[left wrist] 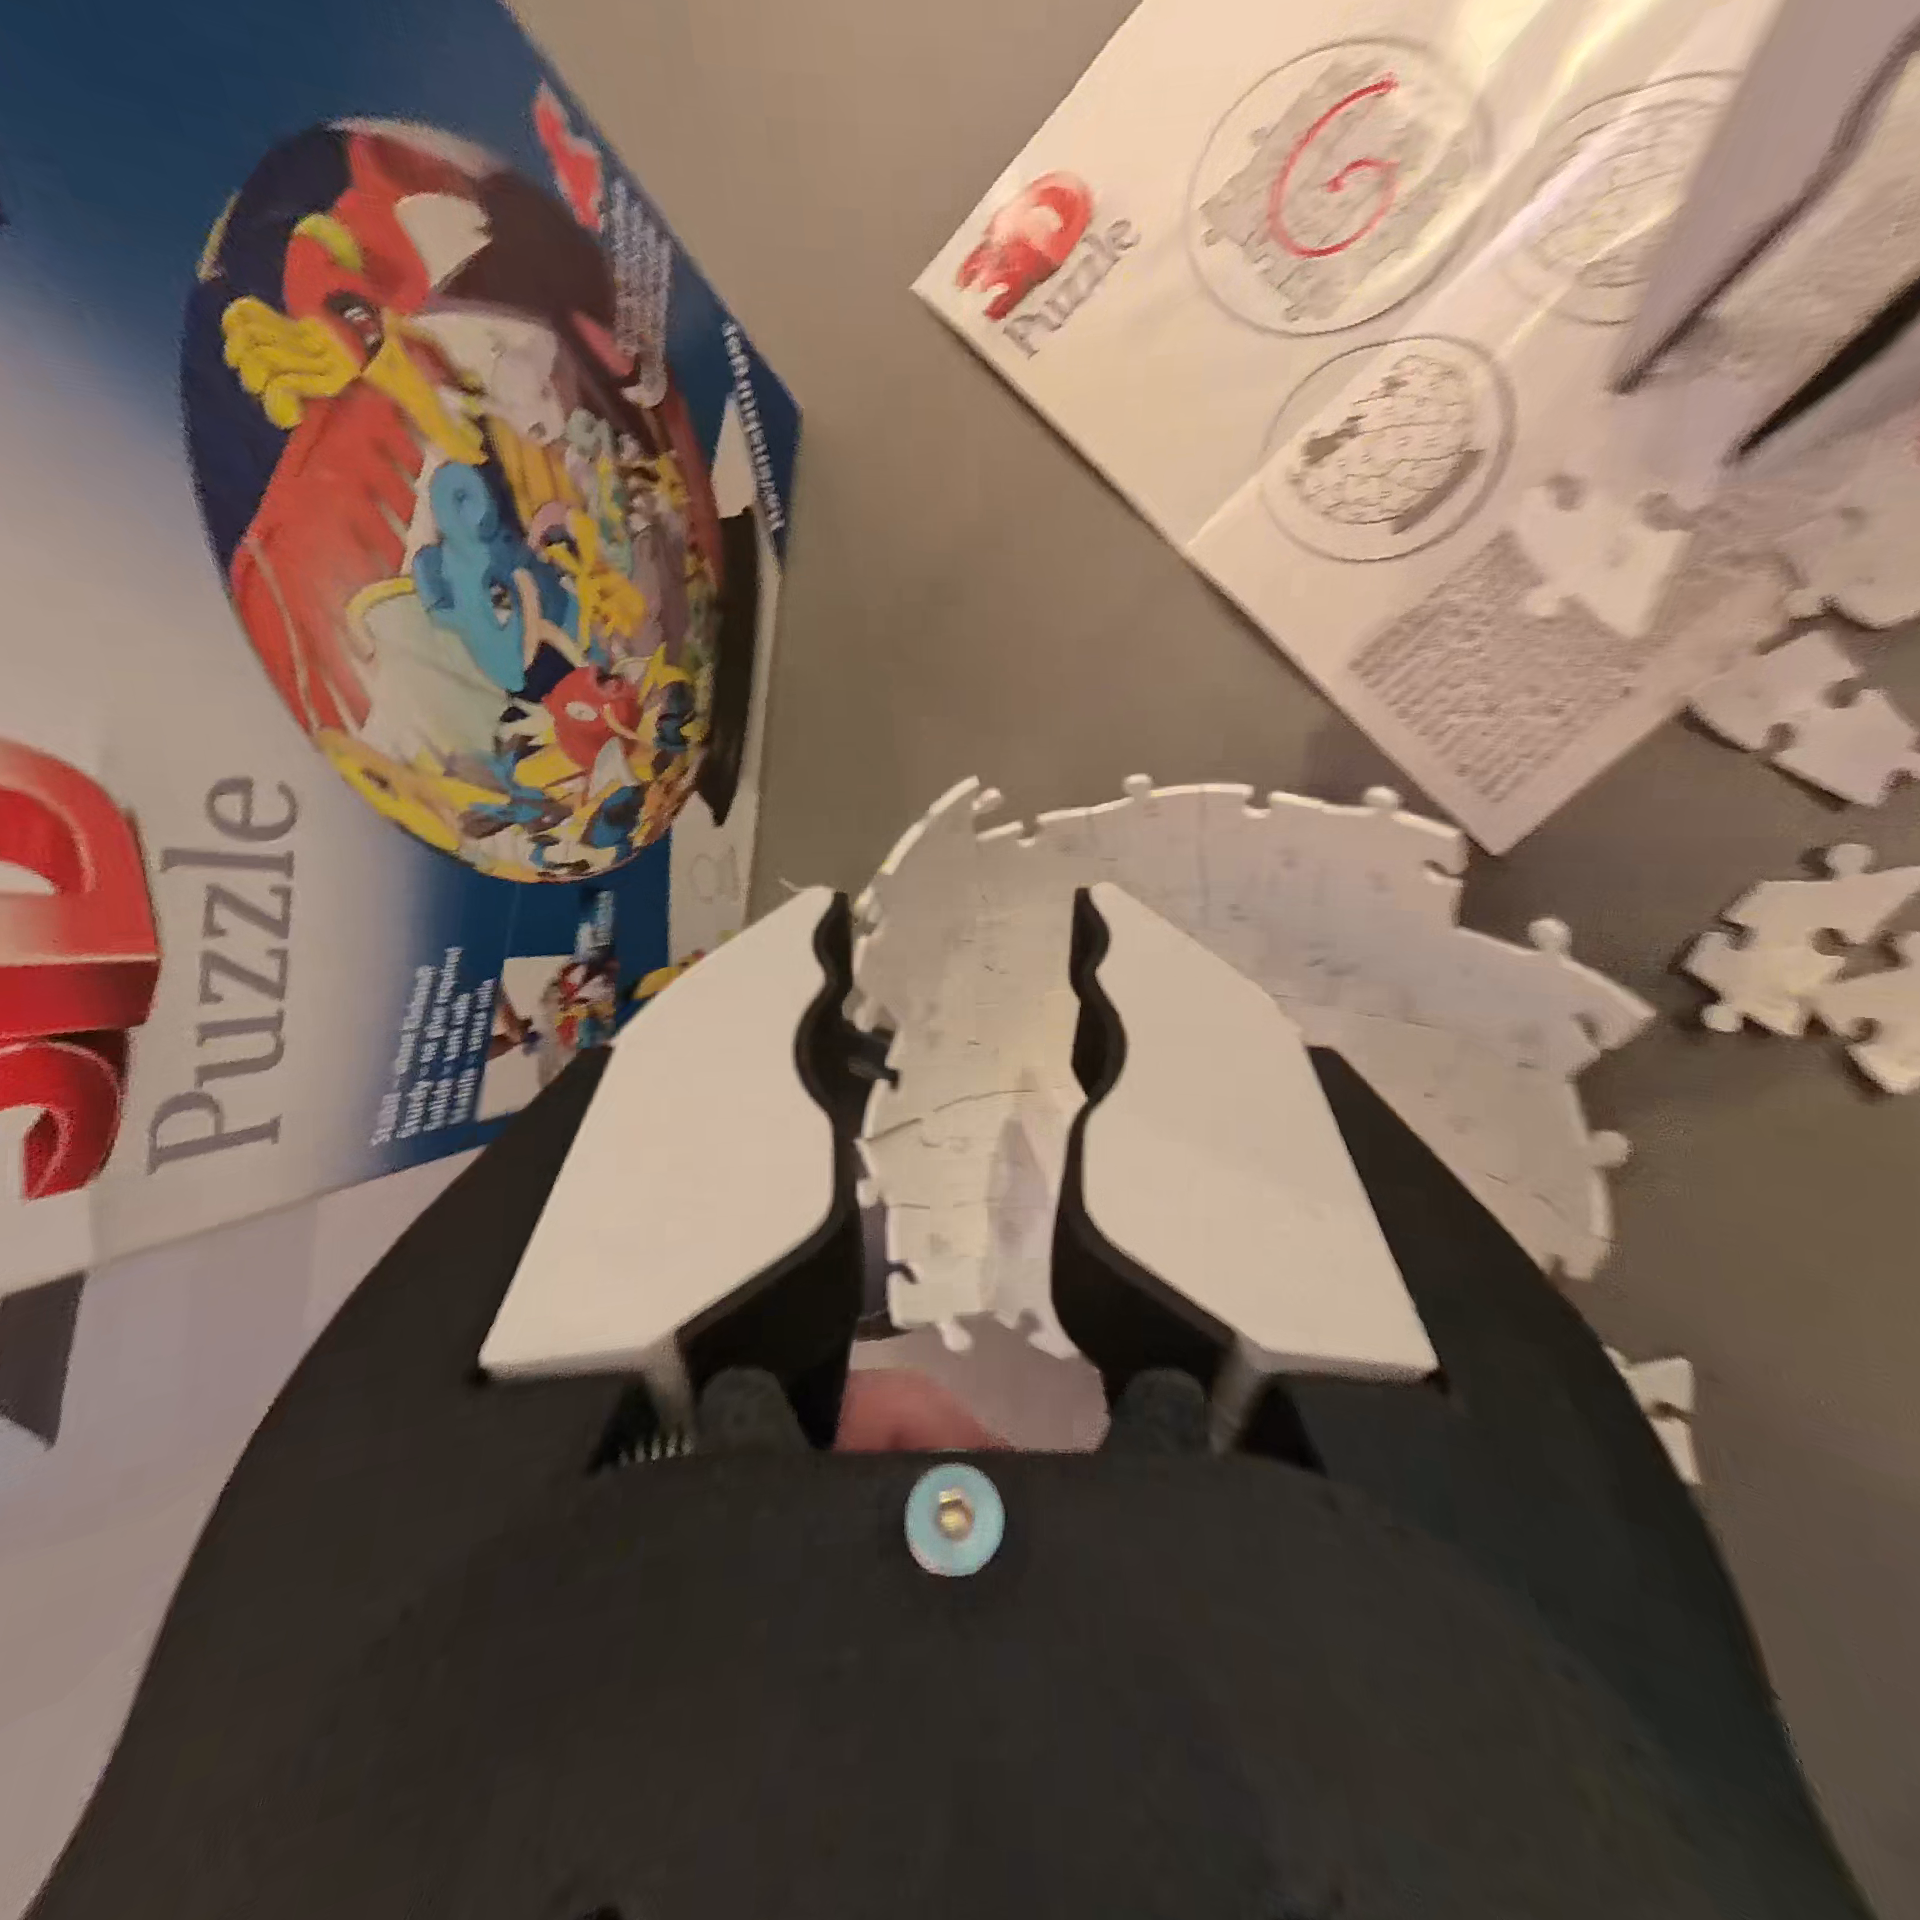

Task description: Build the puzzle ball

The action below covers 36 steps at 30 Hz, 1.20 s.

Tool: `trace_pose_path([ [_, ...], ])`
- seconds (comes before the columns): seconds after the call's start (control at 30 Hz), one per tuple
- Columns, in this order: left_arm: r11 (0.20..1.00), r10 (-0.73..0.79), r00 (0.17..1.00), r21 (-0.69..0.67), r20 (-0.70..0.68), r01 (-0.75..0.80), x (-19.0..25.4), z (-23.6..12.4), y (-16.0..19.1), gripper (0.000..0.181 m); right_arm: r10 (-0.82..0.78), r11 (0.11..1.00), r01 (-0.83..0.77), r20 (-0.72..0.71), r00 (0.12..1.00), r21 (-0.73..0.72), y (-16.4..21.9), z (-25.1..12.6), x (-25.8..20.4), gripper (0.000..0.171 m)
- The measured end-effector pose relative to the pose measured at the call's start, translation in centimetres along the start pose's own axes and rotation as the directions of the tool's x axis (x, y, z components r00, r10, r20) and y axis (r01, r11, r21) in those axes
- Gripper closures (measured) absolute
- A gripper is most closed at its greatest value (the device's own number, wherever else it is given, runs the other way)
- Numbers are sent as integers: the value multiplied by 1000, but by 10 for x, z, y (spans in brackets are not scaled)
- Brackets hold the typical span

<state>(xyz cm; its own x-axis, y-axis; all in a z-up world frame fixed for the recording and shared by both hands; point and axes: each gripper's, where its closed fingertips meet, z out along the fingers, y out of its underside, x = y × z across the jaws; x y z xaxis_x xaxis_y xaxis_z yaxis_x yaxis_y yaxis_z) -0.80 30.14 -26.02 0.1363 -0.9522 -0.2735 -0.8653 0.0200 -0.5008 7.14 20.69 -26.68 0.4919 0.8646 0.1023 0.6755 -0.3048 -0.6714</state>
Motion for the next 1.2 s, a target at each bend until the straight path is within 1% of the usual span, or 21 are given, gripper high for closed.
trace_pose_path([
  [0.1,998,-13,996,54,-92,18,22,-9,-7,143,-7,1000,7,-2,1000,4,-2,-1,4,156],
  [0.17,998,-28,989,51,-145,35,35,-16,-5,146,-13,1000,13,2,1000,4,-3,-1,5,156],
  [0.3,996,-41,988,71,-151,52,52,-23,2,141,-32,999,32,15,999,10,-8,-2,1,156],
  [0.37,995,-55,993,82,-106,64,51,-28,7,140,-41,999,41,23,999,3,-8,0,-3,156],
  [0.47,986,-99,977,112,-189,121,72,-40,4,141,-38,999,39,33,999,-1,-6,2,-6,156],
  [0.57,991,-81,979,89,-188,99,88,-49,8,140,-37,999,37,38,999,-9,-4,3,-10,156],
  [0.67,978,-165,951,85,-261,193,115,-53,7,143,-43,999,44,47,998,-16,-4,3,-18,156],
  [0.8,971,-236,960,12,-153,240,132,-38,26,143,-49,999,51,57,997,-20,-6,6,-25,156],
  [0.87,967,-256,964,-11,-66,256,130,-26,39,144,-57,998,59,59,997,-28,-6,8,-29,156],
  [0.93,958,-288,953,-17,-93,288,141,-17,46,143,-59,998,61,65,996,-33,-6,7,-33,156],
  [1.0,953,-301,952,7,-64,302,143,-12,50,142,-58,997,61,66,996,-37,-6,5,-37,156],
  [1.07,958,-277,957,49,-89,282,153,-15,42,143,-55,998,58,67,996,-35,-7,1,-43,156],
  [1.13,963,-263,964,54,-45,265,152,-14,42,143,-57,997,60,67,996,-42,-6,-3,-48,156],
  [1.17,959,-274,961,67,-42,276,152,-13,42,143,-55,997,58,65,996,-49,-6,-5,-50,156],
  [1.2,953,-286,956,80,-68,291,155,-13,40,143,-52,997,55,64,997,-54,-6,-7,-52,156],
])
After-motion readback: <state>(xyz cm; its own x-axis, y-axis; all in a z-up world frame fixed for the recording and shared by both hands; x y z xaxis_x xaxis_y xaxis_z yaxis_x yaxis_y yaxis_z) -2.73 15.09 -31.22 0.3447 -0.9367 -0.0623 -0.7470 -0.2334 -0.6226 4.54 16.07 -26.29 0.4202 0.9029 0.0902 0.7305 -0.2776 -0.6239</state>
